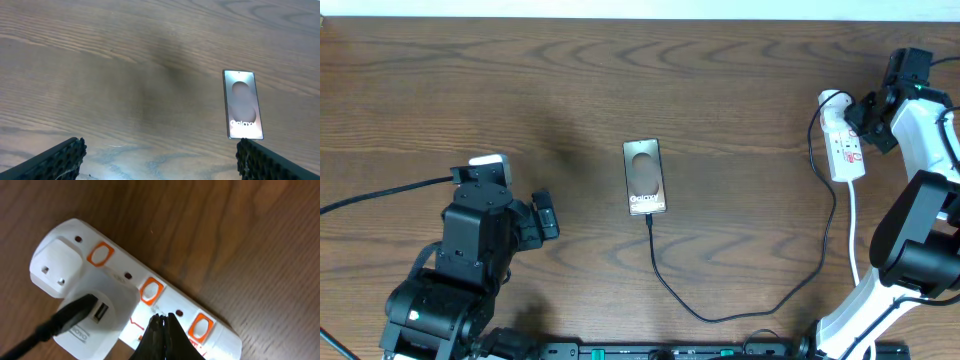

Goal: Plug charger to phone and switch on socket
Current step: 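Position the right gripper tip over the orange switch beside the charger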

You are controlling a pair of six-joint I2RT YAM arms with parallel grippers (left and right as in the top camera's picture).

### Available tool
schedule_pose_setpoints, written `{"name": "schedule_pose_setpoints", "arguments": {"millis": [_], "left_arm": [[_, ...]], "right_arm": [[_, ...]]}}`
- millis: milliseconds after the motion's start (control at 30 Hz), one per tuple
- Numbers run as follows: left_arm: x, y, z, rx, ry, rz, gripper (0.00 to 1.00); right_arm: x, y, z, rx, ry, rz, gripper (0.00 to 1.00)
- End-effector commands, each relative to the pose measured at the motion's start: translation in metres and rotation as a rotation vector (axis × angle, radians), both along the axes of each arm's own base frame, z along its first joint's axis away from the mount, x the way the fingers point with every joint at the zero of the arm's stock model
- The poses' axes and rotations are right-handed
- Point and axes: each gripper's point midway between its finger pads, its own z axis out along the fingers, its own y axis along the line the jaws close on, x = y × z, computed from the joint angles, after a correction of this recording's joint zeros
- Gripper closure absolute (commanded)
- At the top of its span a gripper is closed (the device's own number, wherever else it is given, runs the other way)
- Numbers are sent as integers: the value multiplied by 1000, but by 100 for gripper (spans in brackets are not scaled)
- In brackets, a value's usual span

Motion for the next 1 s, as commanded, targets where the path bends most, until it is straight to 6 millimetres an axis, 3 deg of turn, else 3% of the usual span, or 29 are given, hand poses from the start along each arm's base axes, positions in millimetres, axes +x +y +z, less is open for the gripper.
{"name": "schedule_pose_setpoints", "arguments": {"millis": [0,300,967], "left_arm": [[0,4,-1,16,0,13,2],[0,4,-1,16,0,12,2],[0,4,-1,16,0,13,2]], "right_arm": [[6,-3,6,-38,-4,22,99],[8,-3,-14,-36,27,40,99],[16,-5,-14,-53,5,72,99]]}}
